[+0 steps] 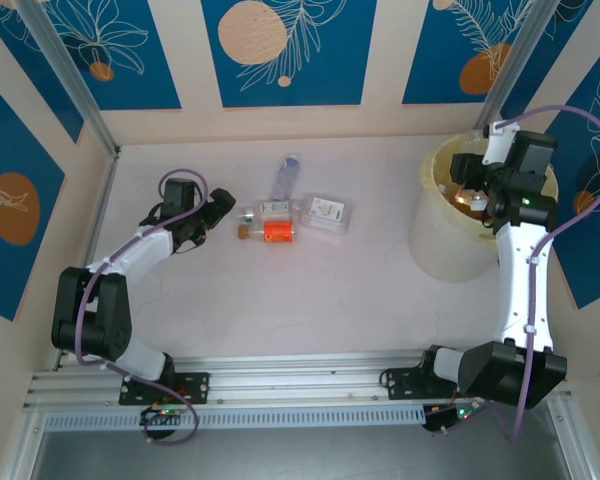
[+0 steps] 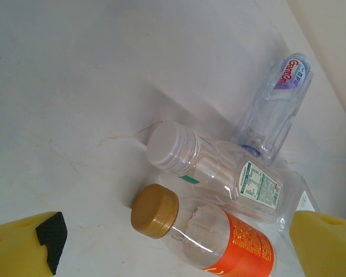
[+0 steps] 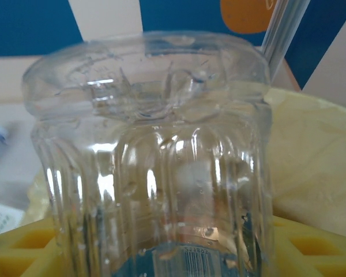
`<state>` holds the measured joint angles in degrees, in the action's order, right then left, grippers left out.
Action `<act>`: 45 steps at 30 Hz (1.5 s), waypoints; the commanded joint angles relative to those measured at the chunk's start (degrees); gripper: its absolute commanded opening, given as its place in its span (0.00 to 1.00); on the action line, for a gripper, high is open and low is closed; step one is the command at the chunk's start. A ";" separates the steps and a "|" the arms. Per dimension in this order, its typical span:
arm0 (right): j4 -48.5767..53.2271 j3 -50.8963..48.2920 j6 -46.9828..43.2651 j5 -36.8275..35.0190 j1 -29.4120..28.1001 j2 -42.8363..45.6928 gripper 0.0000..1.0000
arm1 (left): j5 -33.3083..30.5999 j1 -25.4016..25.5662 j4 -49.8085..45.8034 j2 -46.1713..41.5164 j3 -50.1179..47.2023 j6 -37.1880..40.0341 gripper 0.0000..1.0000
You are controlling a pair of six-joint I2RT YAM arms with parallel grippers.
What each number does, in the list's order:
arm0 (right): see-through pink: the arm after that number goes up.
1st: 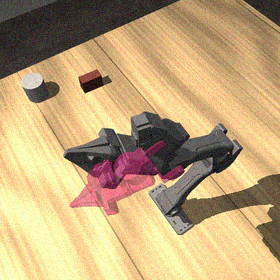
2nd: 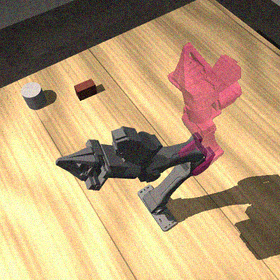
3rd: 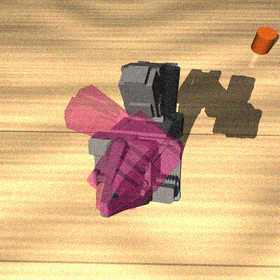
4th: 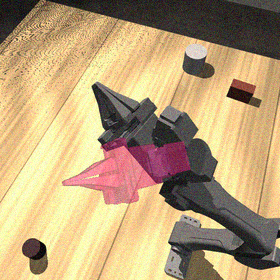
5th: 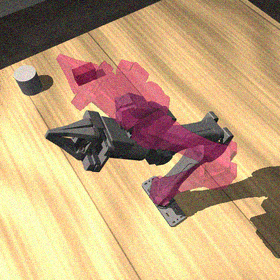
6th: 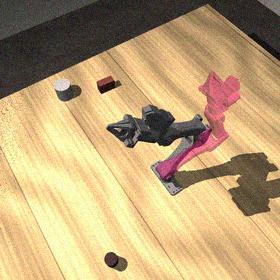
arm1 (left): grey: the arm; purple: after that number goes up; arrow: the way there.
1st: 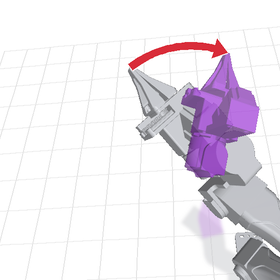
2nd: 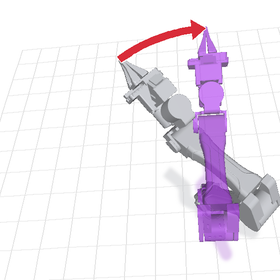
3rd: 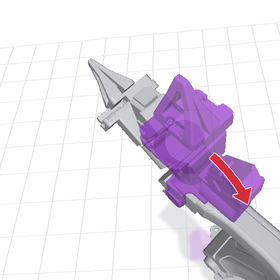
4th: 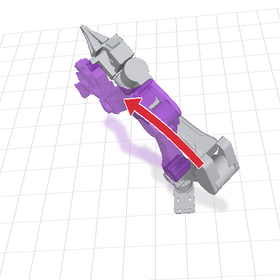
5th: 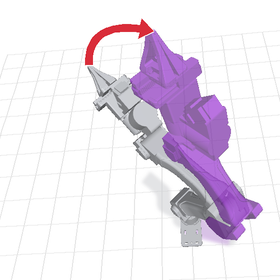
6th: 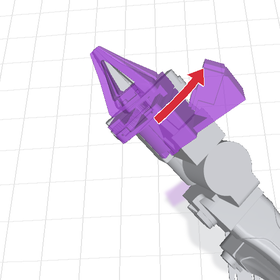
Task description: Put the plastic bottles in the bin
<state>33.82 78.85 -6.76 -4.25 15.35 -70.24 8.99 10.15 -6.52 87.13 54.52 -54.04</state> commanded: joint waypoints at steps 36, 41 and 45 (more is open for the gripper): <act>-9.78 -0.10 6.42 10.41 -18.38 9.32 0.99 | -0.93 5.49 -1.72 4.00 1.15 -19.62 1.00; -15.25 -5.14 6.77 10.68 -28.35 9.51 0.99 | -3.66 9.19 3.20 4.98 -2.49 -29.71 0.96; -16.53 -7.45 5.19 7.35 -32.63 8.44 0.99 | -3.66 9.94 5.70 6.80 -3.45 -34.89 0.82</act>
<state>20.36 72.69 -1.08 4.84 -15.22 -61.32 7.01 19.64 -4.27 92.36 52.05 -81.14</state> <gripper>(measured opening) 0.993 0.837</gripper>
